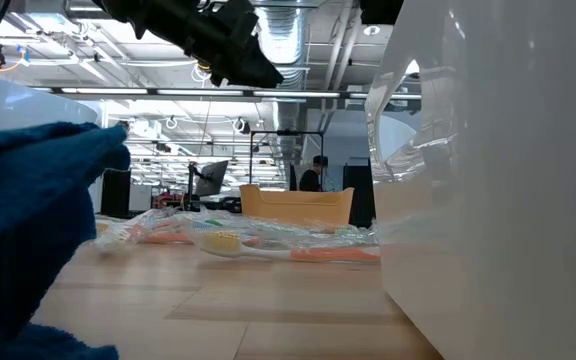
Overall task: Pick & Place Toothbrushes
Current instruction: Put the blue toothbrush into the left white bin
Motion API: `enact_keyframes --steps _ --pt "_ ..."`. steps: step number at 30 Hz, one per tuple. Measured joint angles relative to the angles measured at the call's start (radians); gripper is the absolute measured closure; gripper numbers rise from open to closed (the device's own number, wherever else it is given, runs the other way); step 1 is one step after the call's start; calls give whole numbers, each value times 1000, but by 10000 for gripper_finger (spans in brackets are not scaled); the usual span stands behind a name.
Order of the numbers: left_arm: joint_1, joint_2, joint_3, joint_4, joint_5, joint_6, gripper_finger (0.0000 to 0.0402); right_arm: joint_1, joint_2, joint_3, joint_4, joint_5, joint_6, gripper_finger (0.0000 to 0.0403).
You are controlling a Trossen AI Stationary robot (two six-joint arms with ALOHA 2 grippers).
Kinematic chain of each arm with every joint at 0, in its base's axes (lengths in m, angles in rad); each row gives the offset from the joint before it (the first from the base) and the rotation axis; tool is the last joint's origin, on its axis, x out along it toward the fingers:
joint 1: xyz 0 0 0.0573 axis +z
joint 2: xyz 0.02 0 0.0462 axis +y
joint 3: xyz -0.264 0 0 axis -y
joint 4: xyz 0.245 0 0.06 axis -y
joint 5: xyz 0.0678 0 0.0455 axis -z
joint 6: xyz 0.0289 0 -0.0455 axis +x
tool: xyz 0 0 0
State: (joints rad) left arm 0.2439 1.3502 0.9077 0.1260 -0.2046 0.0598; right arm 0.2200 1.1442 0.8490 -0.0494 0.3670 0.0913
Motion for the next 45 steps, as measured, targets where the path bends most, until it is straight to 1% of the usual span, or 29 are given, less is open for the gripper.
enact_keyframes --steps 5,9,13,16,22,26,30,34,39,41,45 --pt "20 0 0 62 76 66 257 -74 0 0 3 1 -49 296" --pt "39 0 0 153 131 115 256 -146 0 0 17 1 -99 296" --pt "72 0 0 266 138 174 257 -220 0 -1 80 1 -174 295" --pt "110 0 0 339 138 191 257 -272 6 -1 118 0 -235 295" --pt "176 -1 0 436 144 191 256 -362 6 -1 162 0 -361 295" --pt "207 -1 0 479 173 190 256 -420 6 -1 196 -1 -411 295" --pt "224 -1 0 510 177 189 257 -477 6 -1 223 -9 -416 295" --pt "233 -1 0 521 177 188 257 -536 6 -1 237 -101 -410 295" --pt "234 -1 0 520 187 187 257 -584 14 -1 260 -202 -370 295" --pt "233 -1 0 512 210 186 257 -590 29 0 274 -216 -349 295" --pt "216 -1 0 488 221 169 256 -590 64 0 309 -217 -336 295"
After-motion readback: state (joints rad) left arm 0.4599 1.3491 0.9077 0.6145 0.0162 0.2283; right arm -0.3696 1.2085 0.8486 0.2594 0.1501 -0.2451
